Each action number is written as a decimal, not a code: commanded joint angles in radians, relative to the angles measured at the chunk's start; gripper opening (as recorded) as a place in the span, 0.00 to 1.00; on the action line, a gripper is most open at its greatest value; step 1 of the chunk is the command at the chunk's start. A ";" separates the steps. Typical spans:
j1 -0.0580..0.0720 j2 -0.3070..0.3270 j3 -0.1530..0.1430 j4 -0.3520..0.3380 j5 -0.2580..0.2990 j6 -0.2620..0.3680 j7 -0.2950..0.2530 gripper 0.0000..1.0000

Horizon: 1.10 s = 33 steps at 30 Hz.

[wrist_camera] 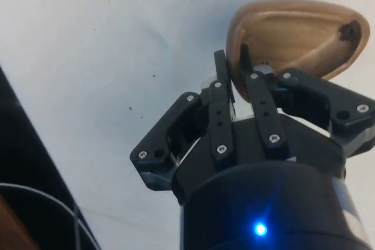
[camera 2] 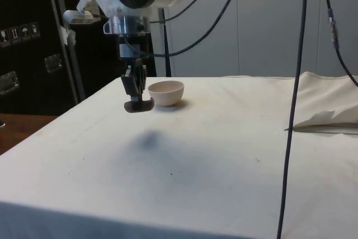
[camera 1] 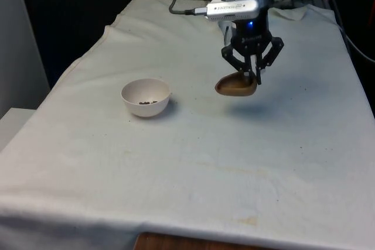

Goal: Pour the coffee beans from the cup into the bowl.

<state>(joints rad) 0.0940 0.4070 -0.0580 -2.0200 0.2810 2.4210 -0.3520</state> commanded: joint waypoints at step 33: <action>0.007 0.044 0.009 -0.108 -0.138 0.226 0.006 0.00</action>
<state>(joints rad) 0.0940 0.4510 -0.0420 -2.1240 0.1510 2.6350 -0.3530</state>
